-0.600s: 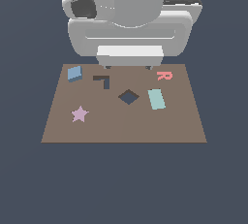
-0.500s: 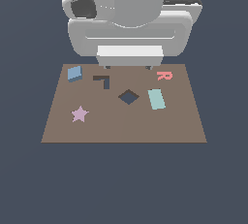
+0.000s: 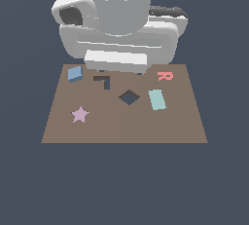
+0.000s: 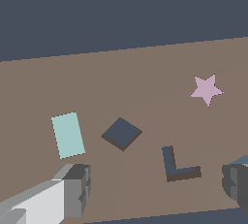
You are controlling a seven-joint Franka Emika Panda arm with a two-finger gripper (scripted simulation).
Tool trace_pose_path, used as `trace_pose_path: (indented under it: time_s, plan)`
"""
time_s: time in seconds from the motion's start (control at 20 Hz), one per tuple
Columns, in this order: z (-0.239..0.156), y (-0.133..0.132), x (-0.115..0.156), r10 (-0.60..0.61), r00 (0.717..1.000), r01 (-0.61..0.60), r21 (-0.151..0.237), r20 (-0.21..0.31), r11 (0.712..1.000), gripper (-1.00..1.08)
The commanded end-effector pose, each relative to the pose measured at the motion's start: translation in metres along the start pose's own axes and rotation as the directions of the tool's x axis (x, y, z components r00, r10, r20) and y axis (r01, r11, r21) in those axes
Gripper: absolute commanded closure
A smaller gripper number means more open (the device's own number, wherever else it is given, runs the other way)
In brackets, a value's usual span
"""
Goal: Insert a designated object into the corresponding slot on a board.
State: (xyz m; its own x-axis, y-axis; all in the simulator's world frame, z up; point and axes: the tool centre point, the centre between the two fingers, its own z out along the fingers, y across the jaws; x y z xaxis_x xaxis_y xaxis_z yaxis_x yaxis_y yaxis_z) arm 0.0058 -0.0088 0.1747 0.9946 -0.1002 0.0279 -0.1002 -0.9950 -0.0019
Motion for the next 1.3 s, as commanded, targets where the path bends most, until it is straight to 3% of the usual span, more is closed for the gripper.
trace_pose_path:
  time_s: [0.0,0.25,0.45,0.6,0.85,1.05,1.25]
  plan:
    - [0.006,0.011,0.001,0.056,0.998,-0.056,-0.002,0.001,0.998,-0.92]
    - [0.024,0.042,0.001,0.213,0.977,-0.213,-0.005,0.004,0.977,-0.92]
    - [0.044,0.075,-0.004,0.378,0.926,-0.378,-0.009,0.006,0.926,-0.92]
    - [0.06,0.102,-0.014,0.511,0.86,-0.511,-0.013,0.008,0.86,-0.92]
    - [0.085,0.14,-0.036,0.688,0.726,-0.688,-0.019,0.009,0.726,-0.92]
    - [0.1,0.16,-0.054,0.783,0.622,-0.782,-0.022,0.009,0.622,-0.92]
    - [0.112,0.173,-0.07,0.843,0.538,-0.843,-0.025,0.01,0.538,-0.92]
